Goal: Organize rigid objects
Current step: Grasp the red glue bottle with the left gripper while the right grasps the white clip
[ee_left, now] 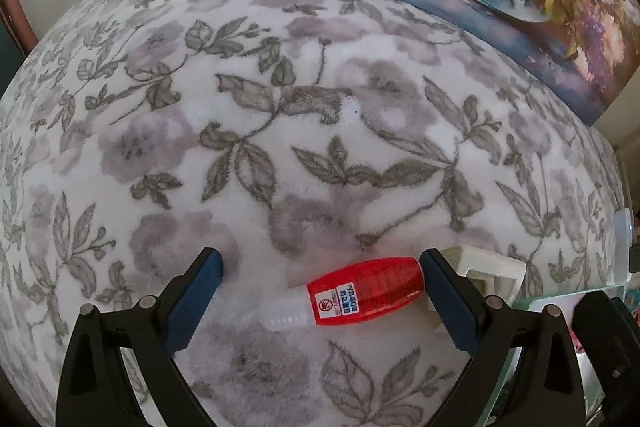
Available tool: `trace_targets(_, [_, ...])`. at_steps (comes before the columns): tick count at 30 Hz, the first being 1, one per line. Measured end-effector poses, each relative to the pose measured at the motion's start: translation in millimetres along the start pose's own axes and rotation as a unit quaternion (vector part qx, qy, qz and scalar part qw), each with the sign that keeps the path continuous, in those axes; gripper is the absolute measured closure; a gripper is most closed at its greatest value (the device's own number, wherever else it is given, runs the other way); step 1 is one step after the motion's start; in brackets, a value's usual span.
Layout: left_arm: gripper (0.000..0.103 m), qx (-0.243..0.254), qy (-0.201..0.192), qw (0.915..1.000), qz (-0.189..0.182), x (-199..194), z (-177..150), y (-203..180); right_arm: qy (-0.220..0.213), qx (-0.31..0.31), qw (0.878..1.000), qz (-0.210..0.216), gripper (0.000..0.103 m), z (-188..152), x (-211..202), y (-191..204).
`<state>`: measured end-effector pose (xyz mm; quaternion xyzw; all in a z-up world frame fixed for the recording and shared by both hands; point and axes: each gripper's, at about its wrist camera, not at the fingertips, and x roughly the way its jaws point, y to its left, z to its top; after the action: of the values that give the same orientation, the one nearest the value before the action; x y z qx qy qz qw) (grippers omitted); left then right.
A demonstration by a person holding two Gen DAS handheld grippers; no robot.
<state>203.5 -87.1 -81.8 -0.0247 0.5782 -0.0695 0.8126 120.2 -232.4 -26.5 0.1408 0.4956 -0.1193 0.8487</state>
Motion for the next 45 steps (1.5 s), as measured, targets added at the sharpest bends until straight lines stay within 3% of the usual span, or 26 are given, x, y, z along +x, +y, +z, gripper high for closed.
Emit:
trace_targets(8, [0.006,-0.001,0.029,0.9996,0.005,-2,-11,6,0.000,0.006,1.000,0.001,0.000,-1,3,3])
trace_targets(12, [0.024,0.001,0.025,0.9997,0.004,-10,-18,14,0.003,0.002,1.000,0.000,0.000,-2,5,5])
trace_targets(21, [0.024,-0.015,0.025,0.9995,-0.011,-15,-9,28,0.000,-0.004,1.000,0.007,0.000,-3,7,11])
trace_targets(29, [0.024,-0.053,0.003,0.9985,0.016,-29,5,76,0.002,-0.016,0.999,0.038,0.000,-6,14,31])
trace_targets(36, [0.024,-0.077,-0.006,0.9970,0.010,-37,14,109,0.019,-0.031,0.999,0.032,0.012,-1,30,52])
trace_targets(38, [0.024,-0.081,-0.004,0.9967,0.004,-37,13,110,0.026,-0.035,0.999,0.026,0.018,1,34,55])
trace_targets(45, [0.024,-0.090,0.003,0.9959,-0.009,-31,8,105,0.059,-0.058,0.997,0.010,0.027,3,52,63])
